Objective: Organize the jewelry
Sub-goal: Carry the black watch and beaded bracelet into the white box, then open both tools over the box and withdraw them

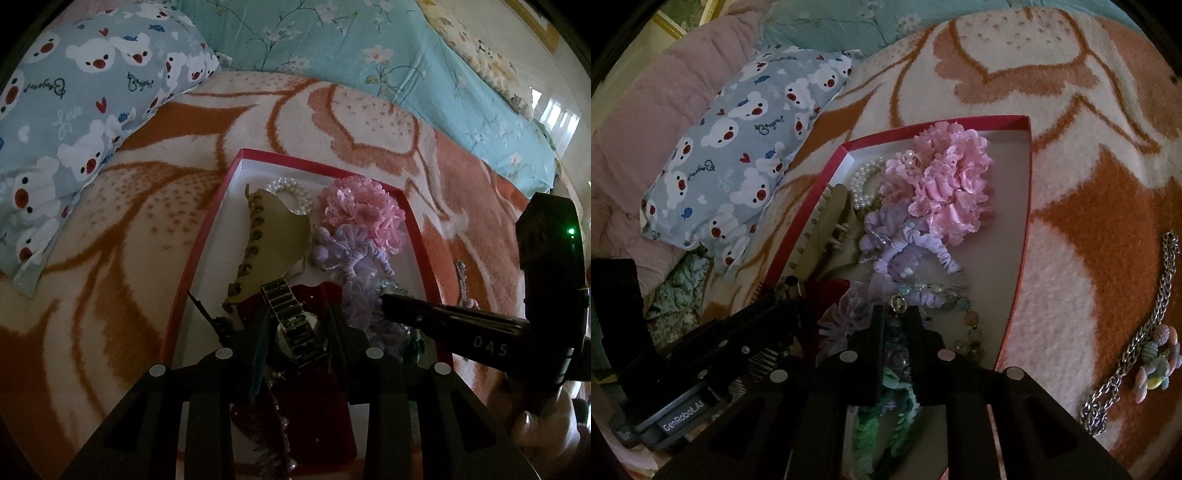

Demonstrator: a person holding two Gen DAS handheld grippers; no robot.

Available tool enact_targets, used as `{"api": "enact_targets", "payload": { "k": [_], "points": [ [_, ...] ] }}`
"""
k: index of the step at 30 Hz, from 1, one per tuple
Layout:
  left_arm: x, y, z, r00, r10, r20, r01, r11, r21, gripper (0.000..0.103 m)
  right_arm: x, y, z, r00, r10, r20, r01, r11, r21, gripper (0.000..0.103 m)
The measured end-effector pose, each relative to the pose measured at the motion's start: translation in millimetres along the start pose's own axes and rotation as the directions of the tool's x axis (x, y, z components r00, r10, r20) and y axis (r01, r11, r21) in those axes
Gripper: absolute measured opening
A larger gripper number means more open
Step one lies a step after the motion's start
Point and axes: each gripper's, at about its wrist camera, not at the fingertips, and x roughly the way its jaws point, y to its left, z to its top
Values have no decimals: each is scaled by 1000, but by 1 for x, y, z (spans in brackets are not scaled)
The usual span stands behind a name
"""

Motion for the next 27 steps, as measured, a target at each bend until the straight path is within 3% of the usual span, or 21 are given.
{"api": "enact_targets", "payload": {
  "k": [5, 9, 27],
  "points": [
    [-1, 1, 0, 1000, 3, 0, -3, 1000, -10, 32, 0, -1, 0, 1000, 6, -1, -6, 1000, 7, 14],
    [-2, 3, -1, 1000, 3, -3, -3, 1000, -23, 47, -3, -2, 0, 1000, 13, 1, -13, 1000, 16, 25],
    [-7, 3, -5, 1000, -5, -1, 5, 999, -32, 50, -17, -1, 0, 998, 47, 31, -48, 998, 48, 36]
  ]
}}
